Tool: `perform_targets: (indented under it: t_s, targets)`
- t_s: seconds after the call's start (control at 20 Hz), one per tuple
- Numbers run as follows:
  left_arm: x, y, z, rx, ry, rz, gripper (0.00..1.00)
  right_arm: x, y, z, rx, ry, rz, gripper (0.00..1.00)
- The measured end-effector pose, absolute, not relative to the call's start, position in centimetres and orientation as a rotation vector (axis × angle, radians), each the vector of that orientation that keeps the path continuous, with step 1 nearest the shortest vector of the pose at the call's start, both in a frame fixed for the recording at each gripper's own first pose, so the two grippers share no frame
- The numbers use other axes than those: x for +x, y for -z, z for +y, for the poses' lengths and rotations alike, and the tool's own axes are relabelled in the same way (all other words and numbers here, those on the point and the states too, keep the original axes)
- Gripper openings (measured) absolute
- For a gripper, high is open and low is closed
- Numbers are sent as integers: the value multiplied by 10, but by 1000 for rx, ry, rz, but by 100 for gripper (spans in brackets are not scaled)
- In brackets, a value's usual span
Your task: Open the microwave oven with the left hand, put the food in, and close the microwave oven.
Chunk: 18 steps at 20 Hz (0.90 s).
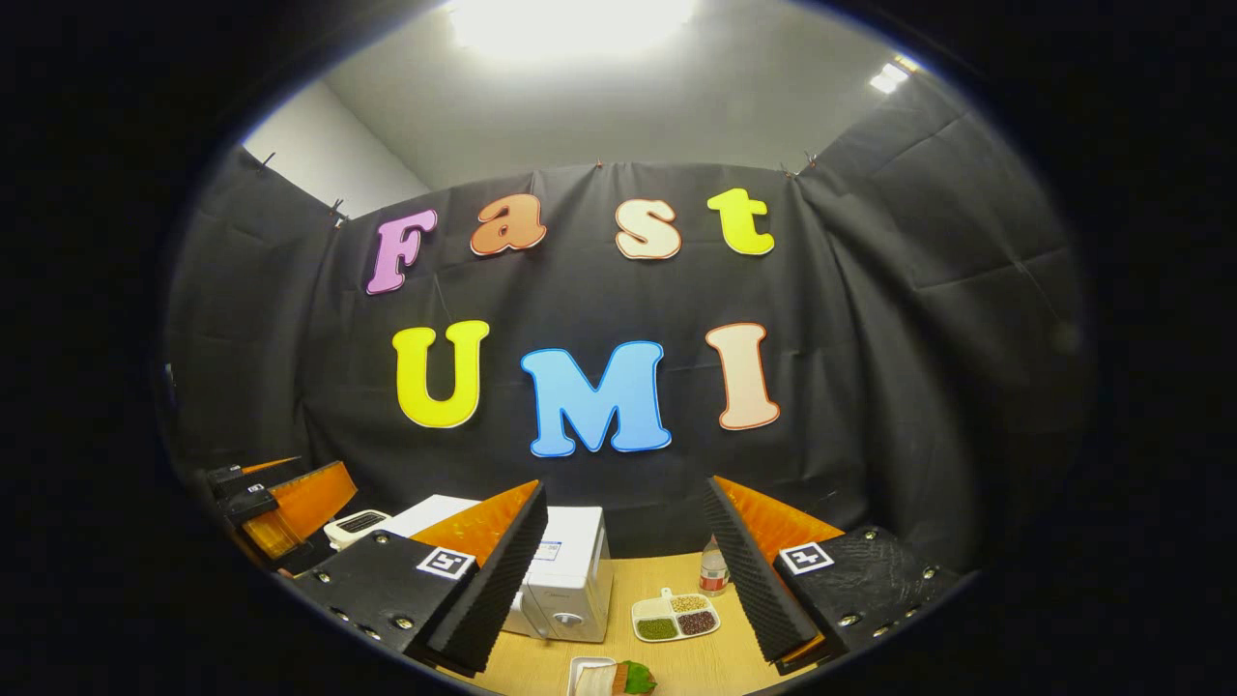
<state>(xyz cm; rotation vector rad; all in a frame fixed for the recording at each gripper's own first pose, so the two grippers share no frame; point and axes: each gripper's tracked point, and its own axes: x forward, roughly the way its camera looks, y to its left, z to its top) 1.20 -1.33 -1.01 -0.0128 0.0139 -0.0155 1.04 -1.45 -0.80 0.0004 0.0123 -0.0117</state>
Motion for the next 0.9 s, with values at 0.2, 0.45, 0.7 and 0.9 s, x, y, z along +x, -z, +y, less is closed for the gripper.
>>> perform_targets:
  t_s: [0.2, 0.45, 0.7, 0.9]
  targets:
    - [19, 14, -13, -14, 12, 14, 96, 13, 11, -15, -3, 8, 19, 98]
    - [25, 45, -20, -4, 21, 77, 96, 10, 13, -17, -14, -2, 23, 98]
    - [27, 98, -38, 4, 63, 181, 96, 2, 24, -25, -12, 1, 54, 98]
    - [34, 156, -51, -7, 101, 299, 95, -6, 37, -35, -1, 11, 87, 98]
